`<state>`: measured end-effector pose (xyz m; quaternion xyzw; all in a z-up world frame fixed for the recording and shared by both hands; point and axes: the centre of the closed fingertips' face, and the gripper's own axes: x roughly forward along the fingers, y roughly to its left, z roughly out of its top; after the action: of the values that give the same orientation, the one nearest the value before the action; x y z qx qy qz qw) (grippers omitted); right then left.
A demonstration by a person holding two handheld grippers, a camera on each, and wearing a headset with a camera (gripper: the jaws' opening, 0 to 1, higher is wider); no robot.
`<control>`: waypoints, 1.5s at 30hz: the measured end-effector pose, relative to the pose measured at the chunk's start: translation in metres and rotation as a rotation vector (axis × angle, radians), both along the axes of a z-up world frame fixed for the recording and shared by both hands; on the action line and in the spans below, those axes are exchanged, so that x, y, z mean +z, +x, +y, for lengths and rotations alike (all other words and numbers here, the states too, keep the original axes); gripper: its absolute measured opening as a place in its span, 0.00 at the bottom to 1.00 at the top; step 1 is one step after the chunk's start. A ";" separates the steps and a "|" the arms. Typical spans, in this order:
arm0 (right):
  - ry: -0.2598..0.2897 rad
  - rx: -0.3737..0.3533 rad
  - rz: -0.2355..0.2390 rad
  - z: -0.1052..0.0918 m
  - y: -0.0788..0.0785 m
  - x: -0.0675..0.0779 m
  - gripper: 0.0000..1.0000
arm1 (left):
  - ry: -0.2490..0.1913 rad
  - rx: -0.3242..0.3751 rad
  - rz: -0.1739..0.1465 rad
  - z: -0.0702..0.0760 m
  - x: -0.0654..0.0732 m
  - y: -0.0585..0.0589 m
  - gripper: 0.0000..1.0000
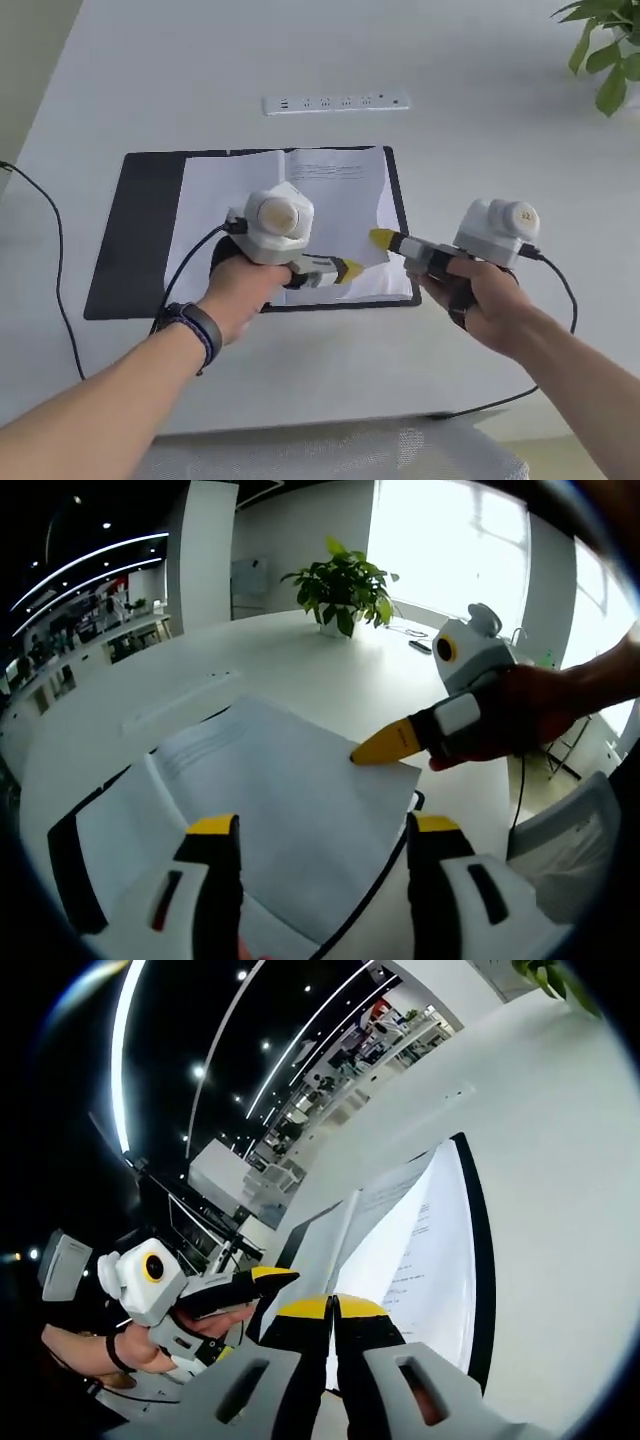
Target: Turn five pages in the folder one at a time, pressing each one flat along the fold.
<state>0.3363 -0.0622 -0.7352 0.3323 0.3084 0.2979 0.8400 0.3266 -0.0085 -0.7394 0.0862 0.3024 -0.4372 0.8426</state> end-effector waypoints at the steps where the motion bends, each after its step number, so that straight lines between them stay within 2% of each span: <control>1: 0.000 0.000 -0.001 0.001 0.000 0.001 0.00 | -0.002 0.006 -0.001 0.004 0.001 0.000 0.67; 12: 0.024 0.013 -0.024 0.015 0.003 0.018 0.00 | -0.024 0.078 -0.021 0.043 0.015 0.003 0.68; 21: 0.031 0.052 -0.067 0.036 0.005 0.033 0.00 | -0.024 0.129 -0.043 0.080 0.025 -0.002 0.69; 30: 0.046 0.133 -0.126 0.074 0.004 0.057 0.00 | -0.016 0.159 -0.062 0.114 0.033 -0.012 0.71; 33: 0.052 0.155 -0.137 0.088 0.004 0.063 0.00 | -0.011 0.171 -0.067 0.128 0.034 -0.011 0.71; 38: 0.057 0.193 -0.142 0.109 0.004 0.067 0.00 | -0.007 0.193 -0.076 0.148 0.037 -0.019 0.72; 45: 0.055 0.252 -0.145 0.138 0.003 0.068 0.00 | -0.009 0.226 -0.079 0.168 0.039 -0.028 0.72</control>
<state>0.3388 0.0760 -0.6671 0.2912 0.2780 0.4326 0.8067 0.2984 0.1598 -0.7002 0.0651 0.2749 -0.3370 0.8981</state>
